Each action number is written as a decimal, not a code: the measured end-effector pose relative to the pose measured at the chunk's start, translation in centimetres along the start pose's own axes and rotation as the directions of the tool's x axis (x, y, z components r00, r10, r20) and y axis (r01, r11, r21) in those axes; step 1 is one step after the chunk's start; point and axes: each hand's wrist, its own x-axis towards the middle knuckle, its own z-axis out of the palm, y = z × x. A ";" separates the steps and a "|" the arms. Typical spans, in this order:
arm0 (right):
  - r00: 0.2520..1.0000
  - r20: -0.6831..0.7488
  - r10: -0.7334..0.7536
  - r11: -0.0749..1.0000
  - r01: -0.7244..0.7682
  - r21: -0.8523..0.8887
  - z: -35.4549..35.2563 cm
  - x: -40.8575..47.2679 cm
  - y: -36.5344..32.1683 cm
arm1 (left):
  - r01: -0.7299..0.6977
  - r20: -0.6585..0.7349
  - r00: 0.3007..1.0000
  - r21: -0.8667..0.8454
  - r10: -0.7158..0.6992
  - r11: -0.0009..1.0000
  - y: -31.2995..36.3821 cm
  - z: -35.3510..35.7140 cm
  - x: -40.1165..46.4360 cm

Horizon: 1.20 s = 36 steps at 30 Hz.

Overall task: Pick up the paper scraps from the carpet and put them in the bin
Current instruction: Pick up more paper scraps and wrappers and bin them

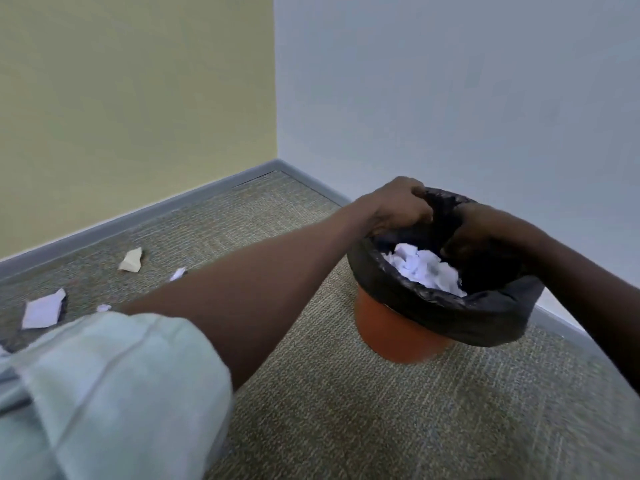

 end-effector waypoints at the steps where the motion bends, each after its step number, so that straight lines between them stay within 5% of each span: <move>1: 0.999 -0.038 0.014 0.998 -0.016 -0.063 -0.2 -0.1 -0.1 | -0.001 -0.035 0.999 -0.065 -0.001 0.998 -0.2 -0.3 -0.1; 7: 0.979 -0.175 -0.108 0.994 0.108 -0.012 -0.7 0.0 -4.2 | -0.034 -0.147 0.989 -0.211 0.003 0.977 -0.9 -5.7 -3.2; 12: 0.916 -0.164 -0.367 0.930 0.365 -0.041 0.7 -0.2 -11.1 | 0.011 -0.128 0.991 -0.120 -0.026 0.993 -2.9 -11.5 -8.0; 21: 0.749 0.139 -0.648 0.751 0.659 -0.046 8.9 -1.6 -24.7 | 0.265 -0.338 0.908 0.007 -0.247 0.964 -13.5 -22.0 -20.9; 28: 0.581 0.359 -0.731 0.549 0.812 -0.196 18.0 -1.7 -31.5 | 0.423 -0.600 0.664 -0.192 -0.447 0.886 -26.6 -24.6 -32.1; 31: 0.498 0.453 -0.739 0.449 0.866 -0.220 22.4 -1.0 -33.3 | 0.558 -0.722 0.509 -0.137 -0.468 0.819 -32.7 -23.3 -37.5; 36: 0.480 0.535 -0.695 0.447 0.872 -0.201 28.7 -1.5 -35.8 | 0.740 -0.862 0.297 -0.063 -0.410 0.669 -41.6 -21.3 -45.7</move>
